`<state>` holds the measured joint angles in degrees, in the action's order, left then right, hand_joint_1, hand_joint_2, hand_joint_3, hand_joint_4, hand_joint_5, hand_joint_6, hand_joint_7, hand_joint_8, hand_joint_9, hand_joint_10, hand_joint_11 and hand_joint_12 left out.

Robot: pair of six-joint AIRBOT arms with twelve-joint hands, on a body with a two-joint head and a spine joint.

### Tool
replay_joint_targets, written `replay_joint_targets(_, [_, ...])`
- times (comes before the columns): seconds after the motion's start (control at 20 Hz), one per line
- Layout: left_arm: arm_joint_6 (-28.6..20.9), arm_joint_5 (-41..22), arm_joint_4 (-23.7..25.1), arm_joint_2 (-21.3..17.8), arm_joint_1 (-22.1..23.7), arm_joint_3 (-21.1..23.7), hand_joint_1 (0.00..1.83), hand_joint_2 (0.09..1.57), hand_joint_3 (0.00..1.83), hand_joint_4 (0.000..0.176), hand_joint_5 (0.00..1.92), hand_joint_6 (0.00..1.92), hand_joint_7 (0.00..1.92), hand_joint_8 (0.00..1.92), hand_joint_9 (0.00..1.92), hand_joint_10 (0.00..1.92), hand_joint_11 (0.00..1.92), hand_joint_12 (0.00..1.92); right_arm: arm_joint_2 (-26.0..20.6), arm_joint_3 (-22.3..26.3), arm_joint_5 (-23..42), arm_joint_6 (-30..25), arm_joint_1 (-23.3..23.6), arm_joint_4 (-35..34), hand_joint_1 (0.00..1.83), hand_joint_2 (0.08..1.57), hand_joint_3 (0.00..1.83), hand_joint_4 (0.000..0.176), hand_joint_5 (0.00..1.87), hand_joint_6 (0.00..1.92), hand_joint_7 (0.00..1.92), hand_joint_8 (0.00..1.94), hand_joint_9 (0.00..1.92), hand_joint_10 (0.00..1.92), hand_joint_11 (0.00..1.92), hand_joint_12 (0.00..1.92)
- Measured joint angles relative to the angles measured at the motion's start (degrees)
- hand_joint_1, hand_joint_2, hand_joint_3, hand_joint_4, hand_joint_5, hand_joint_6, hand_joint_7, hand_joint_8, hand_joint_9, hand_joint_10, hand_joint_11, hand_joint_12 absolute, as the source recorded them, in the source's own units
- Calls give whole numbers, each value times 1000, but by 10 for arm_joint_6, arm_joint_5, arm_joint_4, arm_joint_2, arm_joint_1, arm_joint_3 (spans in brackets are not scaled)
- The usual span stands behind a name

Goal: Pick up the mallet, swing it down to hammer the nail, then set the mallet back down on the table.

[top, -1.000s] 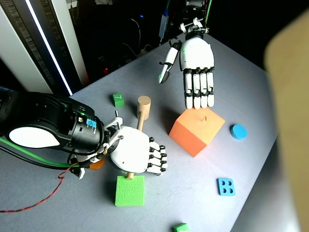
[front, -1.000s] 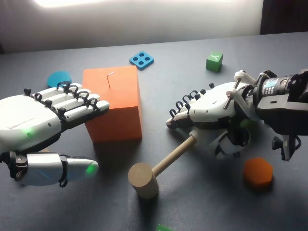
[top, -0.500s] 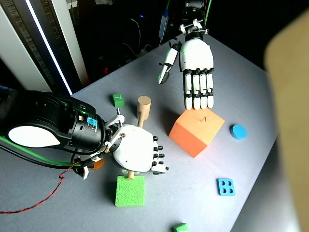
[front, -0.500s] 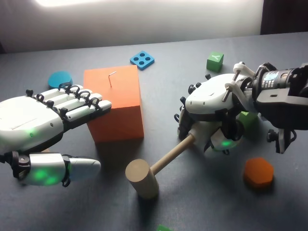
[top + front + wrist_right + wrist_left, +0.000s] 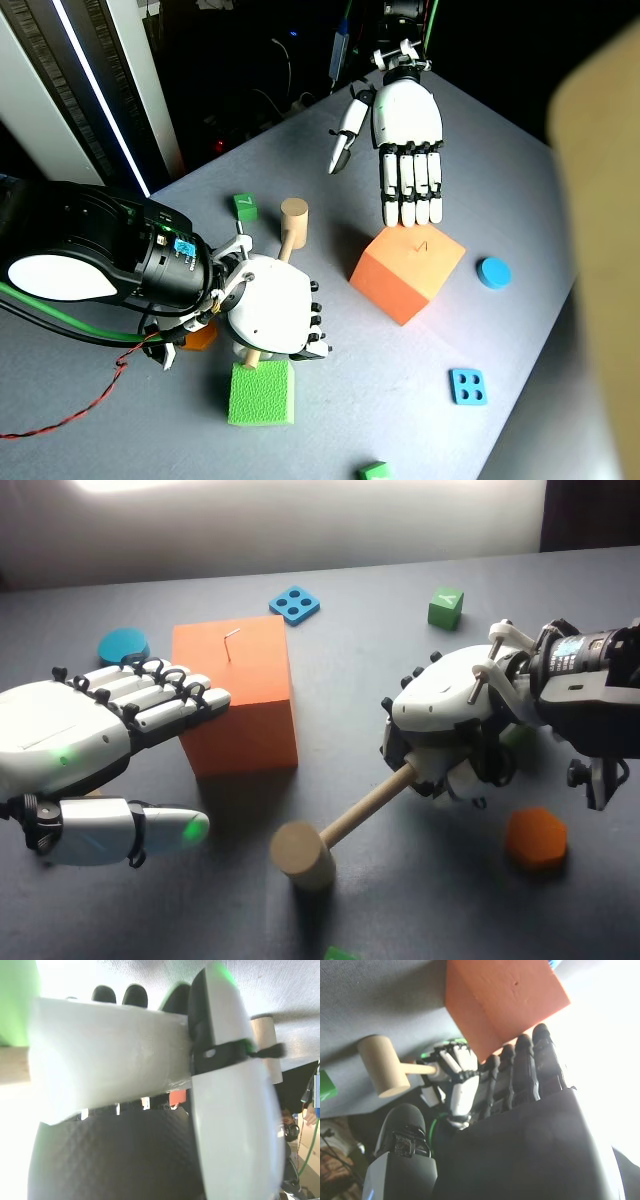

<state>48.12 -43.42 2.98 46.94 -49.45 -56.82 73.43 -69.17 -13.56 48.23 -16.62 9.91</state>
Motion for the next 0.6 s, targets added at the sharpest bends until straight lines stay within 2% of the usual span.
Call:
replay_joint_targets(0.05, [0, 0, -2, 0, 0, 1, 0, 1225, 1, 0, 76, 10, 87, 11, 72, 12, 59, 31, -2, 3, -1, 1, 0, 0, 1078, 1259, 2, 0, 644, 1712, 970, 1939, 1089, 1921, 1052, 1921])
replay_joint_targets(0.1, [0, -2, -3, 0, 0, 2, 0, 1226, 2, 0, 79, 11, 95, 14, 82, 15, 66, 35, -4, 5, -1, 1, 1, 0, 1071, 1264, 2, 0, 770, 1879, 1045, 1941, 1154, 1921, 1140, 1921])
replay_joint_targets(0.15, [0, -2, -3, 0, 0, 2, 0, 1224, 0, 0, 74, 7, 87, 9, 74, 10, 59, 33, -6, 7, -2, 1, 2, 0, 1063, 1266, 1, 0, 883, 1913, 1104, 1941, 1215, 1921, 1219, 1921])
replay_joint_targets(0.2, [0, -2, -3, 0, 0, 2, 0, 1222, 0, 0, 79, 9, 85, 7, 71, 8, 57, 33, -8, 10, -2, 1, 4, 0, 1016, 1281, 4, 0, 803, 1919, 1182, 1941, 1303, 1921, 1368, 1921])
replay_joint_targets(0.25, [0, -2, -3, 0, 0, 2, 0, 1223, 0, 0, 71, 5, 76, 3, 64, 5, 50, 31, -12, 16, 1, 2, 4, 0, 938, 1306, 9, 0, 847, 1921, 1244, 1941, 1380, 1921, 1487, 1921])
replay_joint_targets(0.3, [0, -2, -3, 0, 0, 2, 0, 1217, 0, 0, 73, 5, 77, 3, 66, 5, 52, 32, -15, 20, 2, 3, 4, 0, 804, 1349, 17, 0, 1007, 1921, 1354, 1941, 1480, 1921, 1631, 1921])
replay_joint_targets(0.35, [0, -2, -3, 0, 0, 2, 0, 1219, 0, 0, 65, 1, 73, 1, 60, 2, 46, 30, -19, 26, 3, 5, 4, 0, 744, 1381, 19, 0, 1112, 1921, 1431, 1941, 1546, 1921, 1711, 1921])
replay_joint_targets(0.4, [0, -2, -3, 0, 0, 2, 0, 1216, 0, 0, 71, 3, 80, 4, 68, 5, 56, 35, -24, 31, 5, 5, 4, -1, 735, 1397, 15, 0, 1157, 1921, 1466, 1941, 1569, 1921, 1740, 1921])
replay_joint_targets(0.55, [0, -2, -3, 0, 0, 2, 0, 1212, 0, 0, 37, 3, 44, 4, 43, 5, 34, 27, -38, 46, 7, 7, 4, 0, 399, 1508, 17, 0, 1205, 1921, 1506, 1941, 1586, 1921, 1761, 1921])
replay_joint_targets(0.6, [0, -1, -3, 0, 0, 2, 0, 1216, 0, 0, 50, 9, 59, 11, 56, 10, 46, 34, -45, 54, 3, 11, 7, 2, 376, 1528, 13, 0, 1198, 1921, 1505, 1941, 1588, 1921, 1759, 1921])
